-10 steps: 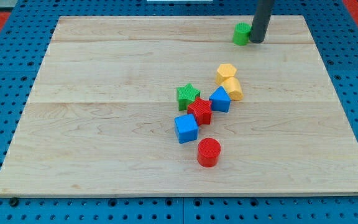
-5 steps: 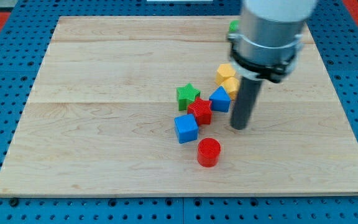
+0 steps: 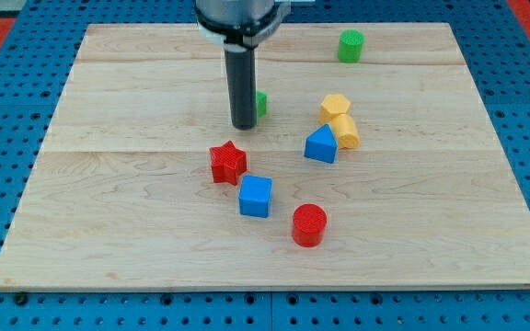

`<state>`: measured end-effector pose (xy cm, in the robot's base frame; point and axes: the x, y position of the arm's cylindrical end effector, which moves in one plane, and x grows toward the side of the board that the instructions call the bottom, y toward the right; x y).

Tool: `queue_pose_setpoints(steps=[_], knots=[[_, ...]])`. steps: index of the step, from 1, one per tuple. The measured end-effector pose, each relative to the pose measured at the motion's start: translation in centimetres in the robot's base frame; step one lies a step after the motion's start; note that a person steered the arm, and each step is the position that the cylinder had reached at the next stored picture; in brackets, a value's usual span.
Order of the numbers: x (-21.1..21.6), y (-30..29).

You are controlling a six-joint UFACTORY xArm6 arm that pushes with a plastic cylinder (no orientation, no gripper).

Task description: Move the green star left to the green circle

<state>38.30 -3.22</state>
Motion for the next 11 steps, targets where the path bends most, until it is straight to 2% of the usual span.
queue_pose_setpoints(steps=[2,4,6,9,11], knots=[[-7.0,1.2],[-8.5,-1.7],[-11.0,3.1],[-10.0,6.0],[-7.3,6.4]])
